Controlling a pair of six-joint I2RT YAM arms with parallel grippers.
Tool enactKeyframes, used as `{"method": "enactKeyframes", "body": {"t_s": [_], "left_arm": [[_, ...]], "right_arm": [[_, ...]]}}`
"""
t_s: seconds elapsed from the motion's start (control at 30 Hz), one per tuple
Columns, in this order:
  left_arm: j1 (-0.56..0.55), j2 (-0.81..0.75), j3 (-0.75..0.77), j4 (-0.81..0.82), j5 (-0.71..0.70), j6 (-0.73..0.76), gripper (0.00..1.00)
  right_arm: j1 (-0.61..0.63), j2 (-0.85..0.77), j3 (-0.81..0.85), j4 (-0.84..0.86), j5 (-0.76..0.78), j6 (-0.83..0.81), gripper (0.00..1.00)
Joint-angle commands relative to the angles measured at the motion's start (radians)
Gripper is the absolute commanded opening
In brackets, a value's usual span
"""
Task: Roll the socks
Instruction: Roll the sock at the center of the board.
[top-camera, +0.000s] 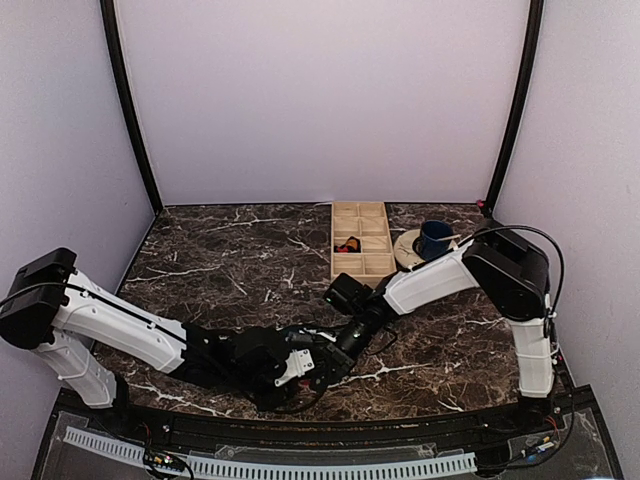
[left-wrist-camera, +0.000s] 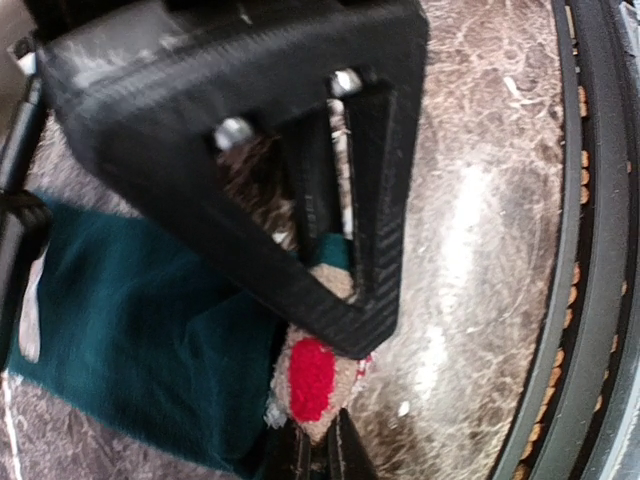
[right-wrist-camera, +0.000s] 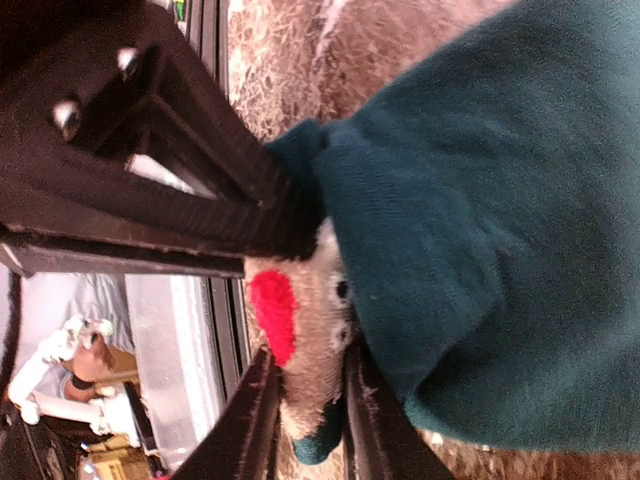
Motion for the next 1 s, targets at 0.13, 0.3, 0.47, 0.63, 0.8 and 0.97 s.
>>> {"method": "enactKeyframes", "body": {"t_s": [0.13, 0.3, 0.47, 0.63, 0.8, 0.97], "left_arm": [[0.008, 0.066, 0.032, -0.098, 0.163, -0.022, 0.00], [0.033, 0.061, 0.039, -0.111, 0.209, -0.036, 0.00], [0.063, 0.065, 0.044, -0.118, 0.242, -0.054, 0.00], [0.103, 0.077, 0.061, -0.138, 0.307, -0.076, 0.00], [0.156, 0.108, 0.093, -0.180, 0.403, -0.090, 0.00], [0.203, 0.148, 0.116, -0.202, 0.524, -0.105, 0.00]], "right_arm": [[-0.039, -0.060, -0.096, 0.096, -0.002, 0.053, 0.24], [-0.073, -0.105, -0.171, 0.174, -0.015, 0.098, 0.27], [-0.099, -0.151, -0.225, 0.259, -0.025, 0.150, 0.27], [-0.120, -0.204, -0.277, 0.334, 0.003, 0.185, 0.27], [-0.121, -0.265, -0.342, 0.399, 0.100, 0.185, 0.27], [-0.119, -0.357, -0.443, 0.504, 0.216, 0.191, 0.27]]}}
